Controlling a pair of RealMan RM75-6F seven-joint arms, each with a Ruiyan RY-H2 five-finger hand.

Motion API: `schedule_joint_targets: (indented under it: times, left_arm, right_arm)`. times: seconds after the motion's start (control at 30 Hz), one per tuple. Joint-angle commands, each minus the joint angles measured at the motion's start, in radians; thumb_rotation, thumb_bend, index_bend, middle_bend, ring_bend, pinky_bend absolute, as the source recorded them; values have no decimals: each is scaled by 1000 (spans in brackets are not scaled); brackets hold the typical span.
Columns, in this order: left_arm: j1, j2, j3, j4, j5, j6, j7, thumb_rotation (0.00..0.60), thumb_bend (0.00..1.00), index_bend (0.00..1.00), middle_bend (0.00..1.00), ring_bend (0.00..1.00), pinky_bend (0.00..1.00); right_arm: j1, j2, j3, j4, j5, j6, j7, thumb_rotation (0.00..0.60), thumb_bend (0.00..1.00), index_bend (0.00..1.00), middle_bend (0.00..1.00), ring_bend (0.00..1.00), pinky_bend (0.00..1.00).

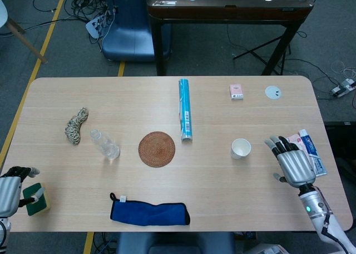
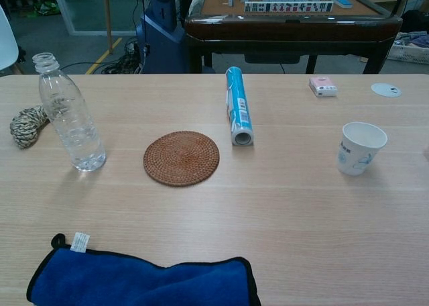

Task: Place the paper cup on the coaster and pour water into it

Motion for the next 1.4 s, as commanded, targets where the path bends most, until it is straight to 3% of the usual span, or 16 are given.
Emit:
schedule_joint_targets:
  times: [0.03, 0.6, 1.1, 1.4]
  left_arm:
    - [2, 4, 0, -2, 1, 3, -6, 600, 163, 423, 481, 321, 564]
    - [5, 32, 4, -9, 6, -4, -56, 600, 164, 358, 473, 312, 564]
    - [7, 44, 5, -14, 5, -8, -72, 600, 163, 352, 472, 310, 564]
    - [6, 45, 3, -13, 0, -13, -75, 600, 164, 351, 472, 310, 564]
  right_arm:
    - [48, -32, 24, 15, 52, -53, -45, 600, 60, 150, 99, 82, 268]
    - [232, -195, 64, 135, 232, -219, -131, 600, 35, 150, 95, 75, 268]
    - [313, -252, 48, 228, 345, -298, -119, 600, 35, 150, 129, 108, 342]
    - [346, -282, 35, 304, 359, -345, -67, 600, 35, 208, 156, 159, 365]
